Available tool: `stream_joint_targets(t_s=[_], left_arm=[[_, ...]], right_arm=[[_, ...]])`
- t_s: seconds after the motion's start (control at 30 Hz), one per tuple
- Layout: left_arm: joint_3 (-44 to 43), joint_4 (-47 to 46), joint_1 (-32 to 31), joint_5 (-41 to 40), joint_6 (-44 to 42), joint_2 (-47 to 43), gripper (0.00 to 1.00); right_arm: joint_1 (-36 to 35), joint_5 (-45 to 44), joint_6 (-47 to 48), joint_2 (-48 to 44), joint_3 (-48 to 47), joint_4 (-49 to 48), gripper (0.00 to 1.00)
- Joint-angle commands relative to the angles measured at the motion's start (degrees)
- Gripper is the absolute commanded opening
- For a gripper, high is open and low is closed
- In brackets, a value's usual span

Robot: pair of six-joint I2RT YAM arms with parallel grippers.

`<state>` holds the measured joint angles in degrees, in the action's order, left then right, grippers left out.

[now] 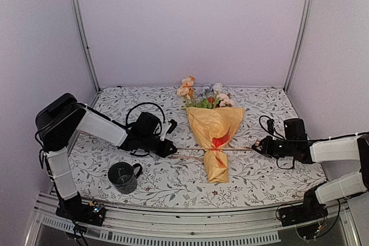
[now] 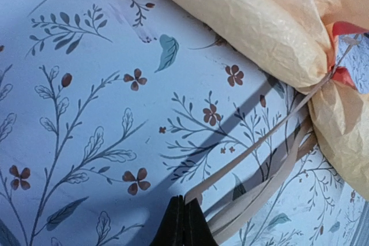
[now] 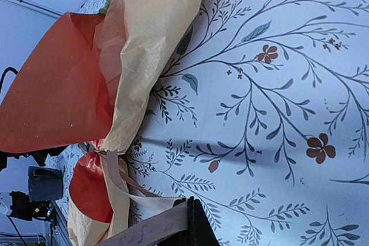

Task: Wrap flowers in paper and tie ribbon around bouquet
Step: Tie the ribbon at the center of the board.

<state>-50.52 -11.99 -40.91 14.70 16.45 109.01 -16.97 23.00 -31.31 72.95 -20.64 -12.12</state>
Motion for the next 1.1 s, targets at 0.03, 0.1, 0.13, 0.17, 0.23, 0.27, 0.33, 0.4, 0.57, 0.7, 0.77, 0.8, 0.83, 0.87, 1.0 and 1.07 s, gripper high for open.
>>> stream_joint_targets(t_s=[0.03, 0.1, 0.13, 0.17, 0.23, 0.27, 0.33, 0.4, 0.57, 0.7, 0.77, 0.8, 0.83, 0.87, 1.0, 1.07], left_arm=[[4.0, 3.5, 3.1, -5.9, 3.2, -1.3, 0.0], [4.3, 3.6, 3.2, -6.6, 3.2, -1.7, 0.0], [4.4, 3.9, 3.2, -7.3, 3.2, -2.0, 0.0], [4.7, 4.2, 3.3, -8.0, 3.1, -2.4, 0.0], [5.4, 4.3, 3.5, -9.1, 3.1, -3.5, 0.0], [5.8, 4.3, 3.6, -9.3, 3.0, -3.9, 0.0], [6.3, 4.2, 3.6, -9.5, 2.7, -4.6, 0.0], [6.8, 4.2, 3.6, -9.9, 2.4, -5.1, 0.0], [7.5, 3.6, 2.8, -10.0, 1.6, -8.1, 0.0], [6.5, 4.3, -0.9, -9.5, -1.3, -11.7, 0.0], [5.6, 4.9, -4.3, -9.1, -3.0, -13.8, 0.0], [5.2, 5.2, -5.8, -8.7, -3.7, -14.9, 0.0], [4.9, 5.6, -7.5, -8.2, -4.1, -16.1, 0.0], [4.7, 5.9, -9.0, -7.8, -4.3, -17.3, 0.0], [2.9, 9.9, -14.9, -7.0, -5.7, -22.1, 0.0], [1.4, 13.1, -18.2, -7.1, -7.5, -24.1, 0.0]], right_arm=[[6.8, 2.1, -2.1, -1.5, 3.3, -0.7, 0.0], [7.8, 2.5, -2.4, -0.5, 3.1, -0.7, 0.0], [8.4, 2.8, -2.8, 0.1, 3.0, -0.8, 0.0], [9.0, 3.2, -3.2, 0.8, 3.0, -0.9, 0.0], [9.6, 4.2, -3.7, 1.6, 2.9, -1.0, 0.0], [9.7, 4.1, -3.9, 1.7, 2.8, -0.9, 0.0], [9.8, 3.8, -4.4, 1.7, 2.7, -0.6, 0.0], [9.8, 3.9, -4.3, 1.8, 2.4, -0.2, 0.0], [9.8, 4.3, -3.4, 2.3, 1.6, 1.6, 0.0], [8.6, 9.6, -2.2, 3.5, -1.5, 4.1, 0.0], [3.9, 7.0, -0.8, 3.2, -5.1, 9.8, 0.0], [1.7, 5.6, 0.4, 2.9, -6.3, 12.2, 0.0], [-0.4, 4.9, 1.0, 2.5, -7.0, 13.7, 0.0], [-0.9, 4.8, 0.8, 1.9, -7.0, 14.7, 0.0], [-4.1, 3.7, -1.7, -1.7, -6.4, 19.3, 0.0], [-6.3, 3.4, -2.3, -3.1, -6.9, 23.1, 0.0]])
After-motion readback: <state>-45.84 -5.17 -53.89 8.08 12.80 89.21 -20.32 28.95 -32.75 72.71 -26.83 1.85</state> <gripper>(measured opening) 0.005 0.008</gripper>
